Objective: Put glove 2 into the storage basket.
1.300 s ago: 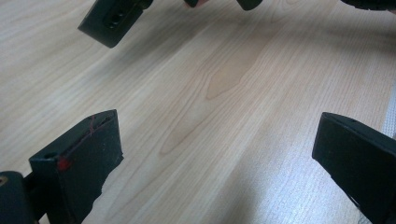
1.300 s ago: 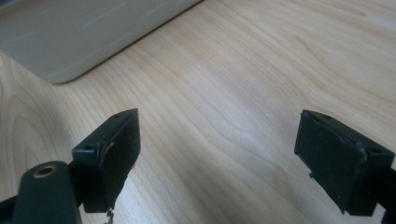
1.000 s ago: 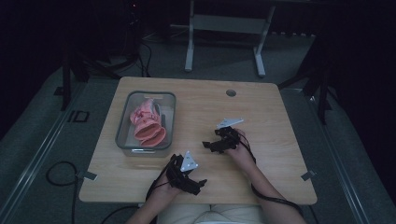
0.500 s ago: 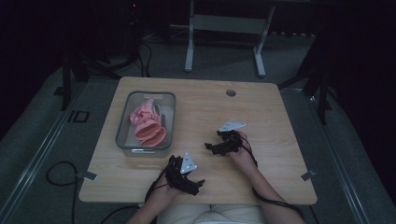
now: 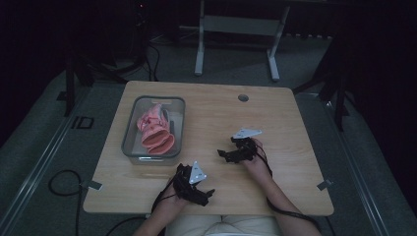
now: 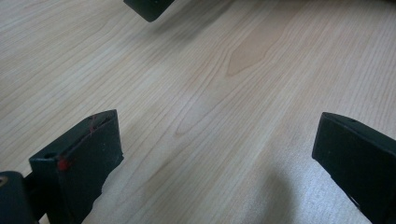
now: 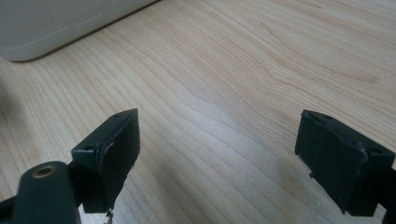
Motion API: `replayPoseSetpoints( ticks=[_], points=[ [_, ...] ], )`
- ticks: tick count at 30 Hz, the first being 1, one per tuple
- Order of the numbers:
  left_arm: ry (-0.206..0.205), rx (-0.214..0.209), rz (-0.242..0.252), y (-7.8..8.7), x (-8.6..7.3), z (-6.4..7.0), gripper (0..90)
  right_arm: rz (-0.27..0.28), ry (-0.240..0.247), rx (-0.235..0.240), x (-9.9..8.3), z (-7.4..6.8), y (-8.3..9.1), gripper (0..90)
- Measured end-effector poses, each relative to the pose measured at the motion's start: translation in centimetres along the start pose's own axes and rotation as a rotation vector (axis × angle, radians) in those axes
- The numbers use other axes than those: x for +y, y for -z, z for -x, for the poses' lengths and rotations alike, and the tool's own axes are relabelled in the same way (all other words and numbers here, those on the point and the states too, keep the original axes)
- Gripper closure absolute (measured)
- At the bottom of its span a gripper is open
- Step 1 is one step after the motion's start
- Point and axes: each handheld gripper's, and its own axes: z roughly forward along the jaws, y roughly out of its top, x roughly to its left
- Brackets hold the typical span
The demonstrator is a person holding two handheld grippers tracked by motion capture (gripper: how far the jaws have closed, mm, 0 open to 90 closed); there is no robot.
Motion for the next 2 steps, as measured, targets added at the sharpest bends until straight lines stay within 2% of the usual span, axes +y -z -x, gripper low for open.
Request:
replayPoseSetpoints(
  ticks=[2],
  points=[
    [0.002,-0.003,0.004,0.02,-0.02,-0.06,1.2,-0.001,-0.002,0.001,0.00,0.01,-0.01,13.9]
  ],
)
